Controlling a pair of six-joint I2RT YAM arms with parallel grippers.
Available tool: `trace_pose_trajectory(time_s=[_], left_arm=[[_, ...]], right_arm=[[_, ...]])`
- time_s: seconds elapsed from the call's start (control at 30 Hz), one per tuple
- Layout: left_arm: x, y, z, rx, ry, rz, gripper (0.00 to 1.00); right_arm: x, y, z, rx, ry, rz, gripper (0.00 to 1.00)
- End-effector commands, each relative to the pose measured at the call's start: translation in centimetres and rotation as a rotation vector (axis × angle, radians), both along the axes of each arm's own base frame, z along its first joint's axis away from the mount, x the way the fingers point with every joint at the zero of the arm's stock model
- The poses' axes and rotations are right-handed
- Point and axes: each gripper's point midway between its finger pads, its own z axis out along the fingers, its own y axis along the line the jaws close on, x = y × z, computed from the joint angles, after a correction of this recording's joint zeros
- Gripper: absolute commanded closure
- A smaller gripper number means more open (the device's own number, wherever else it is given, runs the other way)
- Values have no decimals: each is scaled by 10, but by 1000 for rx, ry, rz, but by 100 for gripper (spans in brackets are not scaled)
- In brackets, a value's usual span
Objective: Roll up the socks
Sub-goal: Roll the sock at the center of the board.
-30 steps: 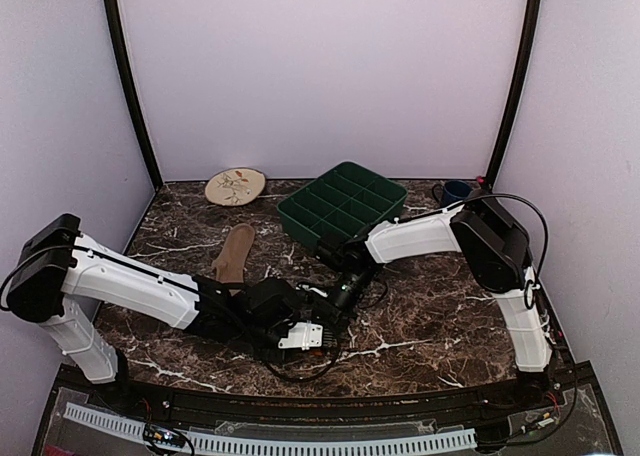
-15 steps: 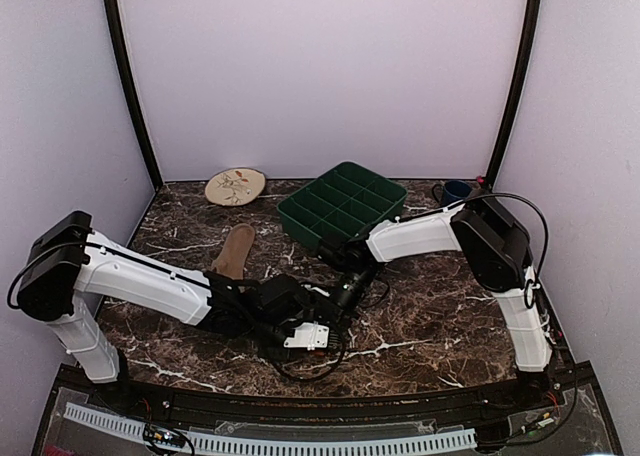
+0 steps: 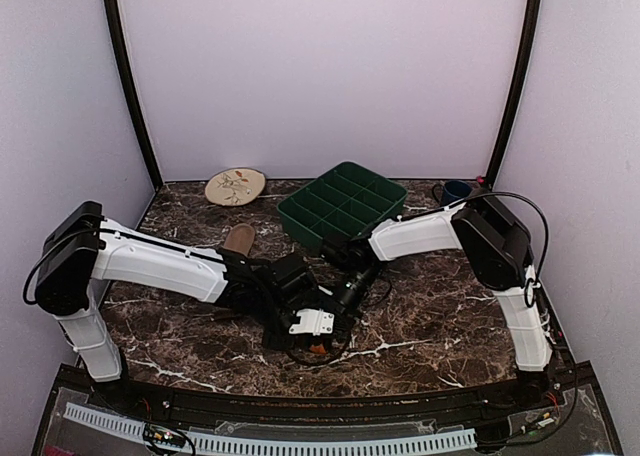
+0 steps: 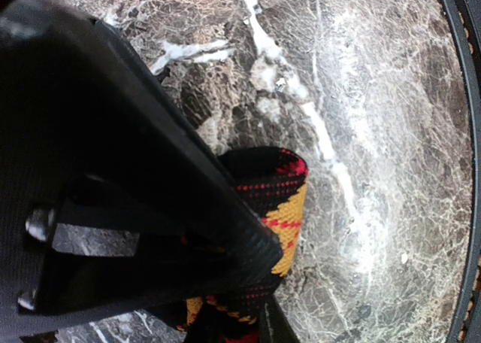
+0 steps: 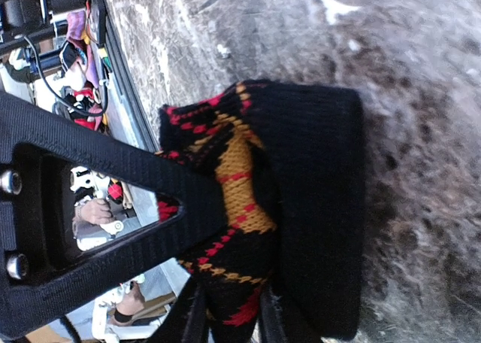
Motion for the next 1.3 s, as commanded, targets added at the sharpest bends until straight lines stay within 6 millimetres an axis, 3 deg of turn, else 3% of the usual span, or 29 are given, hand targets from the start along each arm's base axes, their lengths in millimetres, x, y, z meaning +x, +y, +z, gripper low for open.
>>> trace_pose_trajectory(time_s=[0.0,0.4,0.73,1.03,1.27], left_arm=[[-29,16,-23,89,215,-5,88],[-34,12,-19,113,389,51,88],[-41,13,-20,157,513,108,88],[-35,11,-19,171,605,166,88],[-35,9,-21,177,644,181,88]], right_arm=[[12,-3,-6,-2,-51,-32,76],[28,-17,9,24,-123,-125,62],[36,-34,19,56,-189,-203,59],[43,-75,9,-68,-385,-276,58],[58,-105,19,-132,-607,-385,58]])
